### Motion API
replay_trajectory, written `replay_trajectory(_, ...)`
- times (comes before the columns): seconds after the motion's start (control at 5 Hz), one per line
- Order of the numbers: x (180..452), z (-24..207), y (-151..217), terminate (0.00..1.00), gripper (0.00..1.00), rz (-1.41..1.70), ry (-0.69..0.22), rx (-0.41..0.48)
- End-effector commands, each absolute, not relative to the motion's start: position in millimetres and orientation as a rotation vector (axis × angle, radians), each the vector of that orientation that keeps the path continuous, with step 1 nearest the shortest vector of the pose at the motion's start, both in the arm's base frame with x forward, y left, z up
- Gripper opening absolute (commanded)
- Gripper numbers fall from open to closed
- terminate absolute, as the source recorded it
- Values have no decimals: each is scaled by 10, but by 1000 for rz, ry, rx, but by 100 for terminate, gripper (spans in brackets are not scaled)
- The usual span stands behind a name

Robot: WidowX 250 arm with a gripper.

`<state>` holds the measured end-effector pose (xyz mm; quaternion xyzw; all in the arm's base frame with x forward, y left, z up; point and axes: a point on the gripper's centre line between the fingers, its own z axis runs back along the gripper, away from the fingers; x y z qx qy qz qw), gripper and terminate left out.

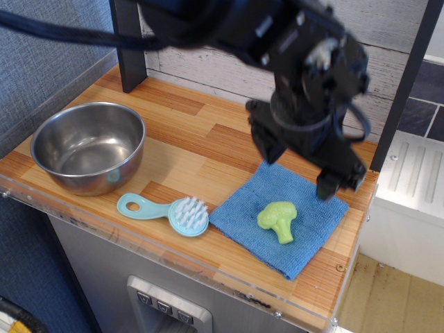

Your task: Place the broccoli on top of the blue cloth.

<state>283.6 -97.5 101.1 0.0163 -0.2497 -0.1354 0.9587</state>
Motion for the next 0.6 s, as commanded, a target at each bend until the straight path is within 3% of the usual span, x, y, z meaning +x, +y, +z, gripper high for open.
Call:
replay_trajectory(0.0, 2841, 1359, -926, 0, 100, -271, -636, -31)
replay_trajectory(0.2, 2841, 1359, -926, 0, 100, -271, -636, -31)
replay_trajectory(0.4, 2841, 1359, -926, 100, 100, -271, -636, -31)
